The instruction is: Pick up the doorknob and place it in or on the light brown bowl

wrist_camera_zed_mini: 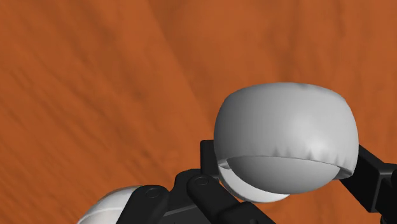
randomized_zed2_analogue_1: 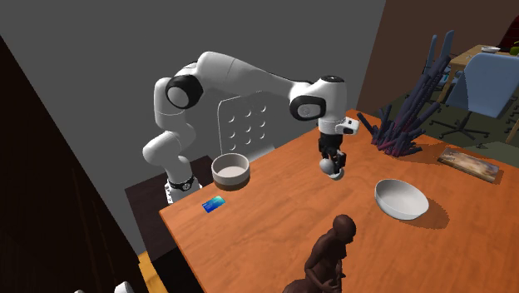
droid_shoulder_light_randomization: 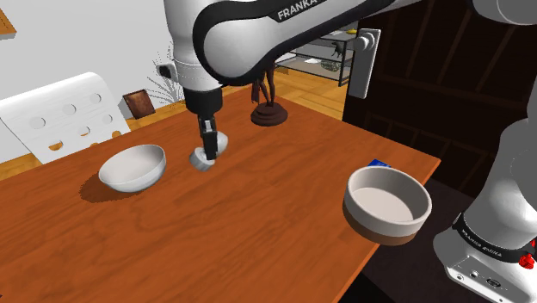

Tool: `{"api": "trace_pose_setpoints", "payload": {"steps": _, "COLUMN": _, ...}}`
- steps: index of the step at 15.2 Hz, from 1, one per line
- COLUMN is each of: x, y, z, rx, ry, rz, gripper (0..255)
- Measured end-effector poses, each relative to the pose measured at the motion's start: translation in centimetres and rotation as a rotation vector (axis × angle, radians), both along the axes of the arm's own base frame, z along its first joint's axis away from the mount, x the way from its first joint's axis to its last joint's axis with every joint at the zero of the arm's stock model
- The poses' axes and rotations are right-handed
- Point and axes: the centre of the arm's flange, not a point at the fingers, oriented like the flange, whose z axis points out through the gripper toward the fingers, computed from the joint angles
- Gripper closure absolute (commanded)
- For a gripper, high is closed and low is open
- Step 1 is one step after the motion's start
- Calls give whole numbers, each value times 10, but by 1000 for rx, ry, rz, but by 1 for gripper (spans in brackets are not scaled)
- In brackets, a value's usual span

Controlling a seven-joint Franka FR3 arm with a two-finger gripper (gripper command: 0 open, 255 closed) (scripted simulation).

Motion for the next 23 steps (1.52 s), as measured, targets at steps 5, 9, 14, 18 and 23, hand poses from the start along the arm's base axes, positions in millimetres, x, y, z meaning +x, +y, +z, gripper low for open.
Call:
{"api": "trace_pose_setpoints", "payload": {"steps": 5, "x": -5, "y": -3, "z": 20, "rx": 0, "ry": 0, "rz": 0, "gripper": 255}}
{"api": "trace_pose_setpoints", "payload": {"steps": 9, "x": -41, "y": -32, "z": 23, "rx": 0, "ry": 0, "rz": 1, "gripper": 255}}
{"api": "trace_pose_setpoints", "payload": {"steps": 14, "x": -95, "y": -71, "z": 22, "rx": 0, "ry": 0, "rz": 1, "gripper": 255}}
{"api": "trace_pose_setpoints", "payload": {"steps": 18, "x": -136, "y": -103, "z": 22, "rx": -1, "ry": 0, "rz": 0, "gripper": 255}}
{"api": "trace_pose_setpoints", "payload": {"steps": 23, "x": -184, "y": -144, "z": 24, "rx": -1, "ry": 0, "rz": 0, "gripper": 255}}
